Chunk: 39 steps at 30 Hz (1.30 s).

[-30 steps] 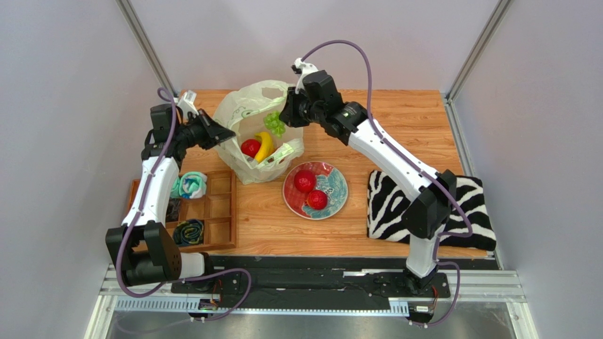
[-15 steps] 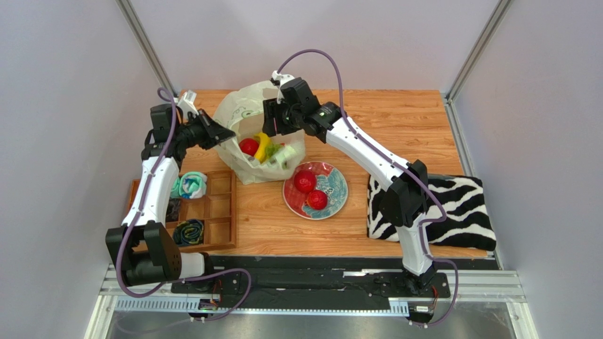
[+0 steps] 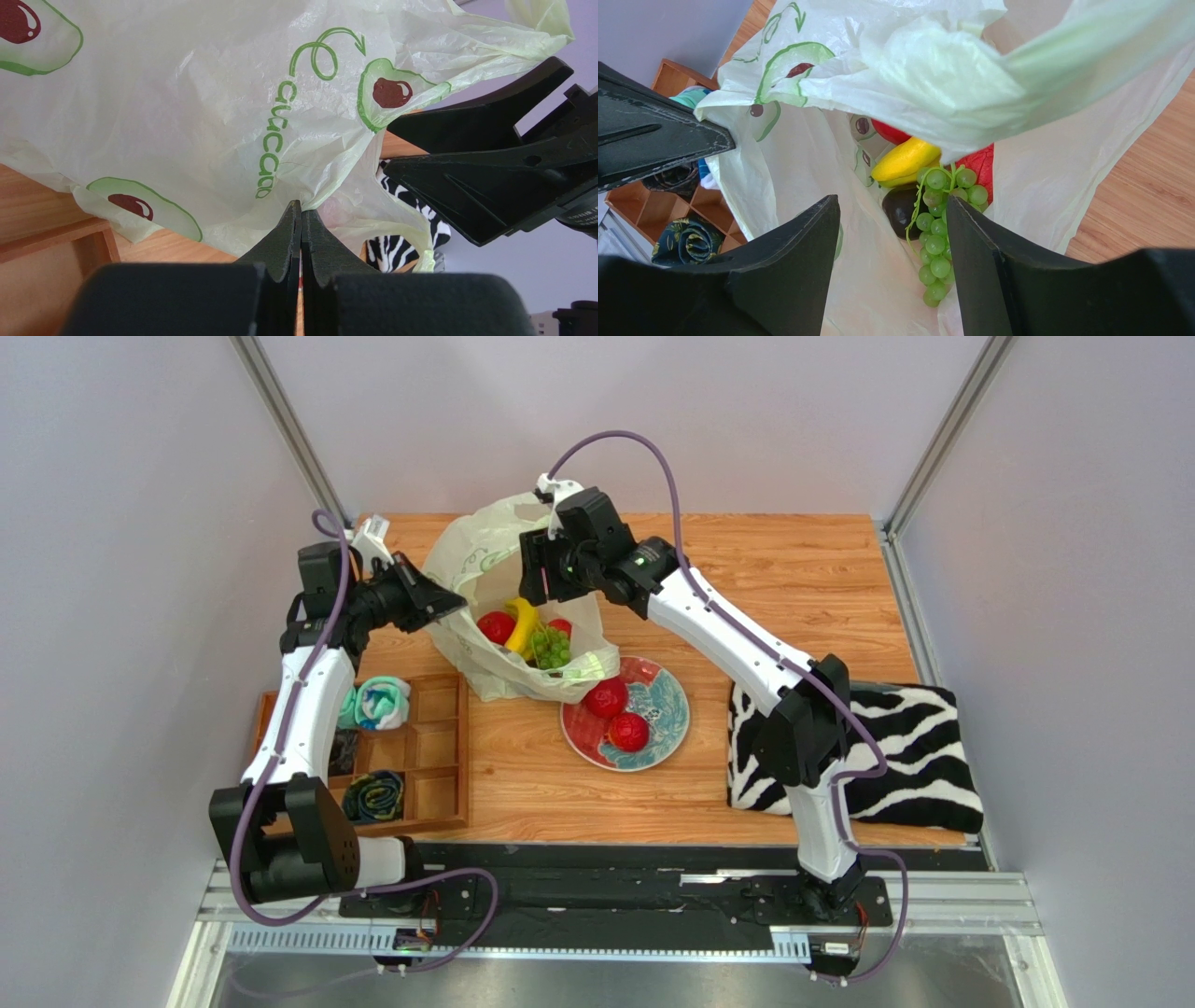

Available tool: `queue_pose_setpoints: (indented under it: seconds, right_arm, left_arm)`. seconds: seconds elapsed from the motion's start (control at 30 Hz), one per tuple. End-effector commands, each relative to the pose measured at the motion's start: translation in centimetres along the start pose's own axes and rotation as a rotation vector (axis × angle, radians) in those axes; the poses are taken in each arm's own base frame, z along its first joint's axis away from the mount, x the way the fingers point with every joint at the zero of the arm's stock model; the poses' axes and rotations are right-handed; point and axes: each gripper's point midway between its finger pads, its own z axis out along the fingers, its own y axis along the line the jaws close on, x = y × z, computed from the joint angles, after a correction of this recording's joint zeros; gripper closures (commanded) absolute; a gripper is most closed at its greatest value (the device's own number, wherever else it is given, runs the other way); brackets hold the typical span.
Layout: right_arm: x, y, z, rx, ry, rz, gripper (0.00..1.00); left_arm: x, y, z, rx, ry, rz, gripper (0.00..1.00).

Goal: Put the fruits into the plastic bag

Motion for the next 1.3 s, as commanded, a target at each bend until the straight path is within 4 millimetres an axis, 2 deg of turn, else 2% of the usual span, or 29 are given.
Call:
queue_pose_setpoints:
  seconds: [0.0, 0.13, 0.17, 0.2, 0.23, 0.27, 0.3, 0.33, 0.37, 0.4, 0.43, 0.5, 0.53, 0.57, 0.63, 0.67, 0.83, 1.03, 1.27]
  right_arm:
    - [-5.2, 2.0, -5.7, -0.036, -0.158, -0.049, 0.37]
    - [-5.1, -0.3, -8.8, 0.047, -0.178, -0.068, 0.31]
    - [-5.8, -0.8, -11.0, 0.056, -0.212, -0.065, 0.31]
    - [-3.1, -2.5, -10.5, 0.096, -0.16, -0.065, 0.29]
    - [-2.7, -3.1, -11.1, 0.112, -0.173, -0.066, 0.29]
    - [-2.6, -3.9, -13.2, 0.132, -0.199, -0.062, 0.28]
    - [0.6, -5.7, -12.5, 0.172, -0.137, -0.06, 0.27]
    - [2.0, -6.4, -12.8, 0.189, -0.116, -0.056, 0.27]
    - [2.3, -6.8, -14.4, 0.197, -0.135, -0.057, 0.27]
    - [3.5, -7.3, -14.7, 0.211, -0.12, -0.059, 0.26]
    - [6.7, -8.5, -14.2, 0.233, -0.06, -0.056, 0.27]
    - [8.4, -8.8, -15.3, 0.234, -0.058, -0.035, 0.26]
    - [10.5, -9.5, -14.9, 0.242, -0.026, -0.027, 0.26]
    - [11.4, -9.8, -14.9, 0.247, -0.016, -0.018, 0.26]
    - [12.1, -9.7, -15.0, 0.232, -0.029, 0.004, 0.26]
    - [13.6, -10.0, -14.7, 0.233, 0.001, 0.011, 0.27]
    - [16.4, -9.7, -12.9, 0.202, 0.097, 0.033, 0.27]
    - [17.3, -7.8, -10.8, 0.132, 0.12, 0.033, 0.27]
    - [19.2, -8.1, -8.0, 0.165, 0.203, 0.046, 0.27]
  left_arm:
    - [-1.6, -1.5, -0.5, 0.018, -0.042, 0.064, 1.0]
    - [-1.6, -1.3, -0.2, 0.021, -0.032, 0.053, 1.0]
    - [-1.7, -1.3, -0.1, 0.025, -0.029, 0.052, 1.0]
    - [-1.8, -1.4, -0.1, 0.027, -0.029, 0.053, 1.0]
    - [-1.8, -1.2, 0.0, 0.024, -0.027, 0.051, 1.0]
    - [-2.1, -1.4, 0.0, 0.024, -0.034, 0.059, 1.0]
    - [-2.2, -1.4, -0.1, 0.022, -0.036, 0.059, 1.0]
    - [-2.3, -1.3, 0.0, 0.022, -0.036, 0.06, 1.0]
    - [-2.5, -1.4, 0.0, 0.021, -0.041, 0.064, 1.0]
    - [-2.7, -1.3, 0.0, 0.02, -0.041, 0.064, 1.0]
    - [-2.7, -1.3, 0.1, 0.02, -0.039, 0.064, 1.0]
    - [-2.9, -1.4, 0.2, 0.024, -0.038, 0.063, 1.0]
    - [-2.9, -1.4, 0.2, 0.025, -0.037, 0.064, 1.0]
    - [-2.9, -1.4, 0.2, 0.024, -0.036, 0.063, 1.0]
    - [-2.9, -1.4, 0.2, 0.024, -0.035, 0.064, 1.0]
    - [-2.9, -1.4, 0.1, 0.024, -0.033, 0.061, 1.0]
    - [-2.5, -1.4, 0.0, 0.024, -0.027, 0.061, 1.0]
    - [-2.4, -1.5, -0.2, 0.026, -0.026, 0.061, 1.0]
    - [-2.2, -1.6, -0.4, 0.026, -0.024, 0.061, 1.0]
